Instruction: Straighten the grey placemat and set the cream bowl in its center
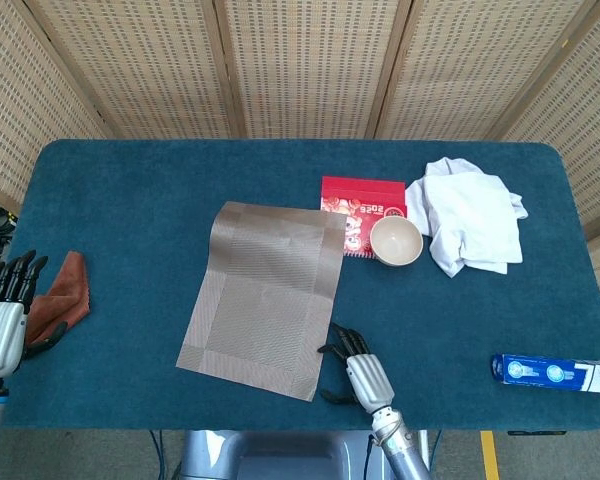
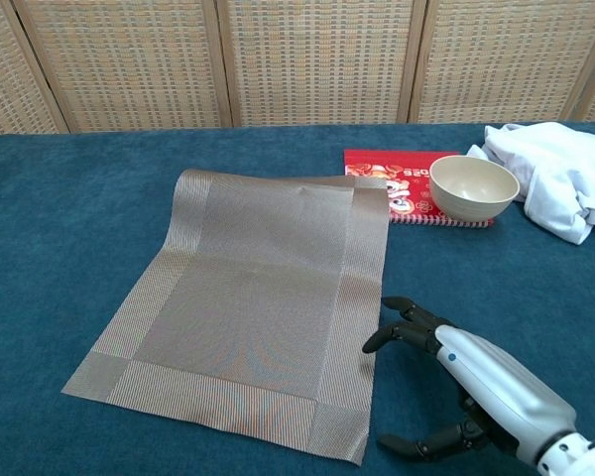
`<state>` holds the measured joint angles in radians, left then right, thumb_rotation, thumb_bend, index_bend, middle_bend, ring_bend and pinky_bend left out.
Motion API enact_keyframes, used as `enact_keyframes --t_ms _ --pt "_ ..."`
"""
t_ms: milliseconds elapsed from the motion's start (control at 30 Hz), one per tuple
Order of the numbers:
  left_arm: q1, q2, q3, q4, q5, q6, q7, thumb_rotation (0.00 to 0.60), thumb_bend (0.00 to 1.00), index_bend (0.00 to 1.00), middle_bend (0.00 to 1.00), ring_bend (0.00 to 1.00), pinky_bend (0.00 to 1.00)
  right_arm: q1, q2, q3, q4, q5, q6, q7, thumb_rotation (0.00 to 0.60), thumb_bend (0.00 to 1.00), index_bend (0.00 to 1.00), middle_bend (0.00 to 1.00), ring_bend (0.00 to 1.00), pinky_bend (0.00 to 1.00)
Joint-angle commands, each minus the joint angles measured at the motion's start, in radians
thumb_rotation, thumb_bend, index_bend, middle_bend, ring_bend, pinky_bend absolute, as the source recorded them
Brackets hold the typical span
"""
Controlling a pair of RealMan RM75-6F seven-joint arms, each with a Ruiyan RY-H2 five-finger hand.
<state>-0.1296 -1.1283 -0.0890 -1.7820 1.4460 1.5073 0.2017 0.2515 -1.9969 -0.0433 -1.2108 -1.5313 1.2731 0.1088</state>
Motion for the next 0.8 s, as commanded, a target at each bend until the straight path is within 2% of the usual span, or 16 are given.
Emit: enact_keyframes --t_ms 33,633,700,800 --pt "0.000 -0.001 -0.001 0.001 -0.001 0.000 0.000 0.600 0.24 0.00 0.00 0.00 0.00 0.005 -0.011 0.006 0.009 -0.009 0.005 0.006 0.600 0.19 0.32 0.03 0.00 0.08" --pt "-0.001 -0.001 -0.005 0.001 -0.008 -0.004 -0.003 0.600 0.24 0.00 0.00 0.00 0.00 0.010 -0.064 0.027 0.079 -0.018 0.015 0.043 0.600 0.17 0.31 0.03 0.00 0.08" --pt "-0.001 -0.001 -0.005 0.001 -0.008 -0.004 -0.003 0.600 0.24 0.00 0.00 0.00 0.00 0.009 -0.070 0.028 0.091 -0.020 0.019 0.050 0.600 0.19 0.31 0.03 0.00 0.08" --pt "-0.001 -0.001 -0.005 0.001 -0.008 -0.005 -0.005 0.600 0.24 0.00 0.00 0.00 0.00 0.008 -0.081 0.028 0.108 -0.026 0.028 0.072 0.600 0.30 0.31 0.03 0.00 0.09"
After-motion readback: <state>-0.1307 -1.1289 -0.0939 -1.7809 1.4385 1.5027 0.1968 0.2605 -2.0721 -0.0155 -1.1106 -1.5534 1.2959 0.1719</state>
